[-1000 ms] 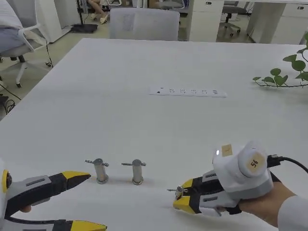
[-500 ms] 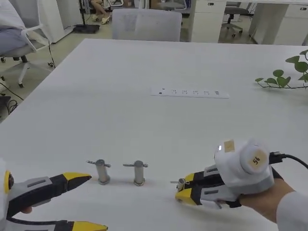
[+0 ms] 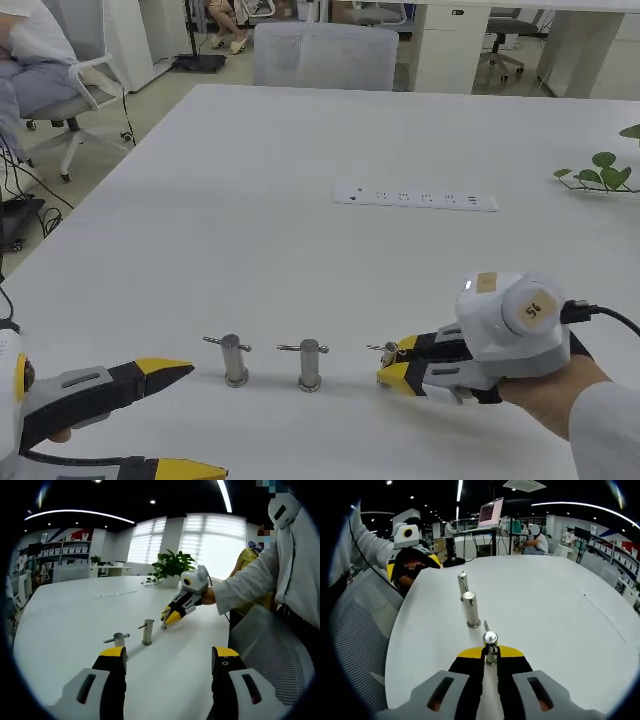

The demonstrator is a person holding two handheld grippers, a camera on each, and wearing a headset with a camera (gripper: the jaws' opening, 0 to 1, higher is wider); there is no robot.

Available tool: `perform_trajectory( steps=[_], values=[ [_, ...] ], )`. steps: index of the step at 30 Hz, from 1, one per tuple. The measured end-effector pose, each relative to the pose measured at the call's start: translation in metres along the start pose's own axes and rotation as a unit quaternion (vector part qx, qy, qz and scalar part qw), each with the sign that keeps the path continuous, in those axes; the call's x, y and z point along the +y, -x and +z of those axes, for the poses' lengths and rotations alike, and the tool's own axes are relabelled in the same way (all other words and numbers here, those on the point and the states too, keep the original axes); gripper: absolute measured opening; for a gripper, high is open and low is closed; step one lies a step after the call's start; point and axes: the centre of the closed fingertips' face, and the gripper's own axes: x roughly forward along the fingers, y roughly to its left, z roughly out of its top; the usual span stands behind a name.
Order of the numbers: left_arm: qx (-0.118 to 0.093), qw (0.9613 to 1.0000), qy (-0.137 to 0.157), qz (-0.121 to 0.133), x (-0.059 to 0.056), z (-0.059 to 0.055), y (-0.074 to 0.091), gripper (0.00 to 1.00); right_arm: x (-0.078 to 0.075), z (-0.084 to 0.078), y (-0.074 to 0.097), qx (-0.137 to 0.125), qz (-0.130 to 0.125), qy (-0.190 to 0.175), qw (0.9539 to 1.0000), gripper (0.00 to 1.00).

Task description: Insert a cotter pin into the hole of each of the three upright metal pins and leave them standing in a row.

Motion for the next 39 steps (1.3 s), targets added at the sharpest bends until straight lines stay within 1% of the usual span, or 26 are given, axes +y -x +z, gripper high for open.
perform_trajectory(
  steps=[8,12,13,14,18,22,23,24,25,28,31,34,35,39],
  values=[
    [-0.001,1.0,-0.001,0.003,0.002,-0.001,0.004,0.69,0.0,-0.002,-0.006,0.0,0.002,-0.006,1.0,0.1],
    [-0.001,1.0,-0.003,0.005,0.001,0.0,0.006,0.69,0.001,-0.007,-0.007,0.003,0.003,-0.006,1.0,0.1],
    [-0.002,1.0,-0.003,0.006,0.001,0.0,0.007,0.69,0.003,-0.004,-0.008,-0.009,0.006,0.0,0.9999,0.1],
    [-0.003,1.0,-0.002,0.007,0.001,0.0,0.007,0.69,0.003,-0.007,-0.006,-0.001,0.005,-0.006,1.0,0.1],
    [-0.002,1.0,-0.002,0.007,0.0,-0.001,0.008,0.68,0.004,-0.007,-0.006,-0.006,0.006,0.002,1.0,0.1],
    [-0.002,1.0,-0.002,0.008,0.0,-0.002,0.007,0.68,0.003,-0.007,-0.006,-0.008,0.009,-0.013,0.9998,0.11],
    [-0.002,1.0,-0.003,0.009,0.001,-0.002,0.007,0.68,0.004,-0.008,-0.006,-0.002,0.012,-0.026,0.9996,0.14],
    [-0.003,1.0,-0.002,0.009,0.001,-0.001,0.007,0.68,0.004,-0.008,-0.006,-0.002,0.013,-0.034,0.9993,0.18],
    [-0.004,1.0,-0.002,0.009,0.001,-0.001,0.007,0.68,0.004,-0.008,-0.006,-0.004,0.012,-0.034,0.9993,0.22],
    [-0.005,0.9999,-0.003,0.009,0.001,0.0,0.007,0.68,0.004,-0.008,-0.002,-0.006,0.005,-0.034,0.9994,0.26],
    [-0.005,0.9999,-0.004,0.01,0.001,0.0,0.007,0.68,0.005,-0.008,0.002,-0.01,0.002,-0.048,0.9988,0.34],
    [-0.005,0.9999,-0.004,0.013,0.002,0.0,0.008,0.68,0.006,-0.011,0.007,-0.007,-0.009,-0.064,0.9979,0.4],
    [-0.008,0.9998,-0.005,0.018,0.004,0.001,0.008,0.68,0.008,-0.011,0.009,-0.008,-0.01,-0.076,0.997,0.42],
    [-0.01,0.9994,-0.01,0.031,0.008,0.002,0.009,0.68,0.014,-0.013,0.017,-0.011,-0.016,-0.083,0.9964,0.48]
  ],
)
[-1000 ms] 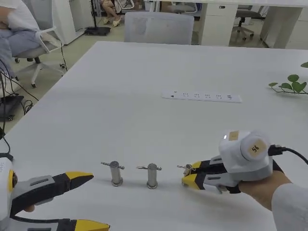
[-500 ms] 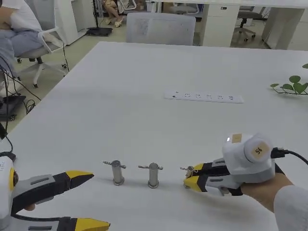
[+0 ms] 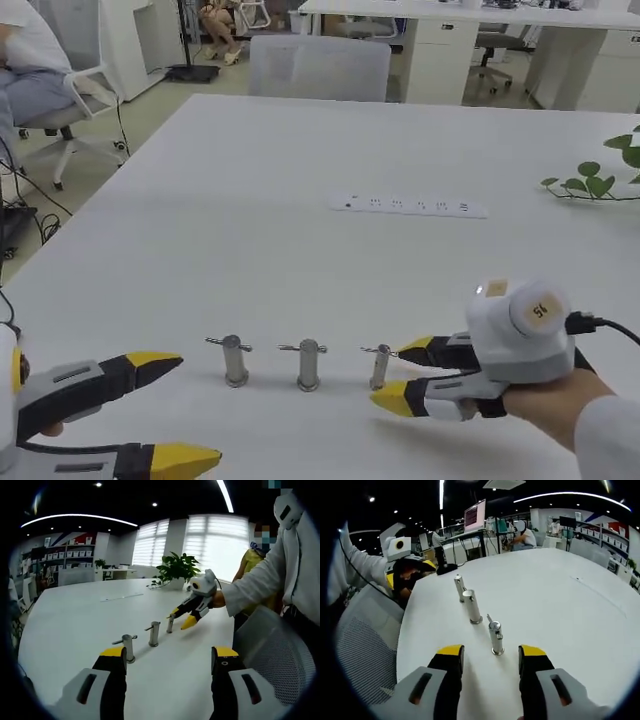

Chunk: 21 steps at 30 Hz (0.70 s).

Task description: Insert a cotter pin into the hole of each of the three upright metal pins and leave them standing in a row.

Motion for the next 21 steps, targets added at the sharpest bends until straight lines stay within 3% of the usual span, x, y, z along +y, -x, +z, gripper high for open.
perform_trajectory(
  steps=[12,16,21],
  values=[
    [0.0,0.9996,0.02,0.021,0.005,0.008,0.004,0.76,0.023,0.001,0.032,-0.004,-0.024,-0.005,0.9997,0.67],
    [0.005,0.9992,0.029,0.029,0.006,0.008,0.007,0.79,0.034,0.0,0.042,0.018,-0.031,0.002,0.9994,0.68],
    [0.012,0.999,0.027,0.034,0.003,0.007,0.012,0.81,0.051,0.009,0.055,0.005,-0.03,-0.007,0.9995,0.77]
  ],
)
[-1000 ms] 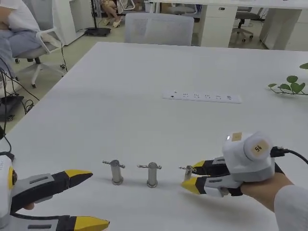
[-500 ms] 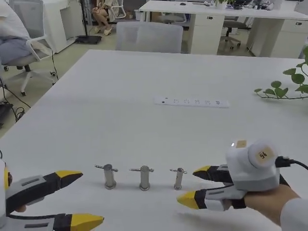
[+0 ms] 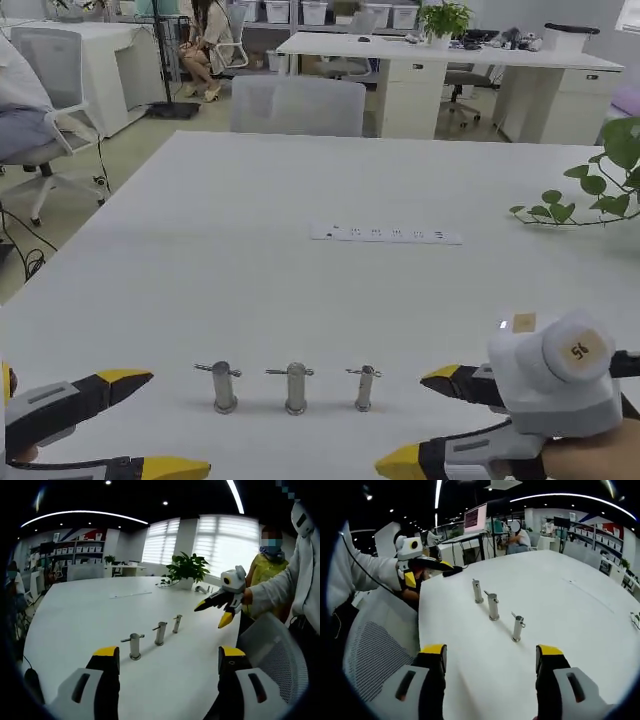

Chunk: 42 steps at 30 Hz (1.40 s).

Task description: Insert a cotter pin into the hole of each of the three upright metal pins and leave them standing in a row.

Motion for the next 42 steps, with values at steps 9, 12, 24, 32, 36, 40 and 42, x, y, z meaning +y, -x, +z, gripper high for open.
perform_trajectory(
  steps=[9,12,24,32,36,40,42],
  values=[
    [0.004,0.9998,-0.001,0.019,0.002,-0.001,0.014,0.82,0.01,0.0,0.027,-0.008,-0.023,-0.013,0.9996,0.8],
    [0.005,0.9998,-0.002,0.021,0.003,-0.002,0.019,0.82,0.015,-0.003,0.033,-0.009,-0.031,-0.015,0.9993,0.82],
    [0.003,0.9997,-0.006,0.024,0.004,0.001,0.024,0.83,0.023,-0.004,0.047,-0.018,-0.055,-0.019,0.9981,0.85],
    [0.002,0.9996,-0.015,0.024,0.0,0.004,0.022,0.83,0.015,-0.002,0.051,-0.022,-0.067,-0.019,0.9973,0.85],
    [0.001,0.9995,-0.017,0.026,0.0,0.004,0.022,0.83,0.014,-0.004,0.05,-0.022,-0.068,-0.019,0.9972,0.85],
    [0.002,0.9995,-0.016,0.029,0.0,0.002,0.023,0.83,0.015,-0.006,0.049,-0.02,-0.067,-0.019,0.9973,0.85],
    [0.002,0.9994,-0.015,0.03,0.0,0.002,0.024,0.83,0.015,-0.006,0.049,-0.019,-0.068,-0.017,0.9974,0.85]
  ],
)
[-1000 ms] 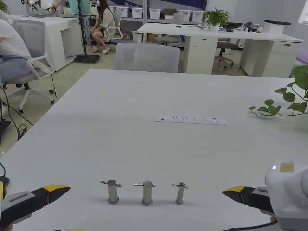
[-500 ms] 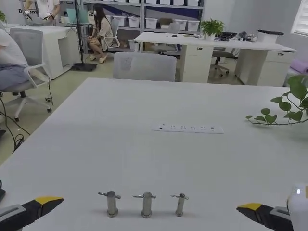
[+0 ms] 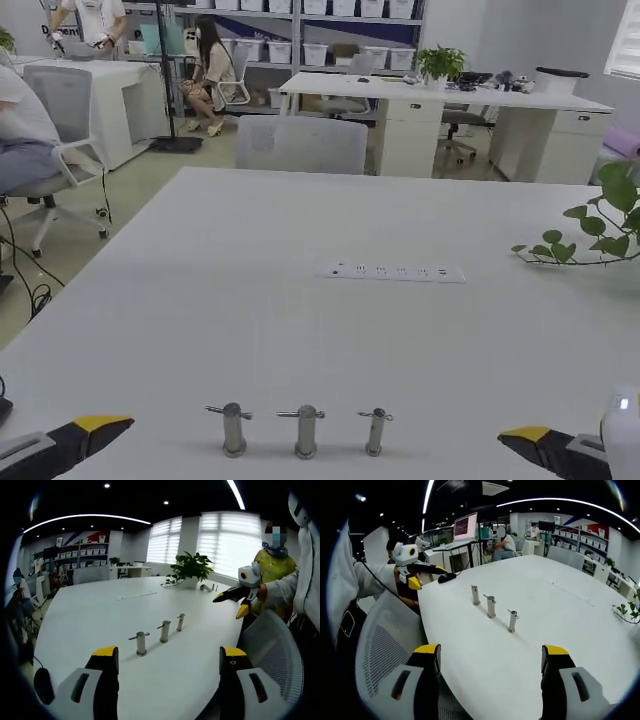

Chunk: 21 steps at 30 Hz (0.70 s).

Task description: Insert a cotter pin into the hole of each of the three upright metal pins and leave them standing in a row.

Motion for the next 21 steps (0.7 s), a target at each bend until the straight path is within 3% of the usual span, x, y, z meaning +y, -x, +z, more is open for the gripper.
perform_trajectory(
  steps=[21],
  values=[
    [0.002,1.0,0.003,0.002,0.0009,-0.0015,0.0005,0.82,0.0002,-0.002,-0.0035,-0.001,0.0,-0.003,1.0,0.85]
  ],
)
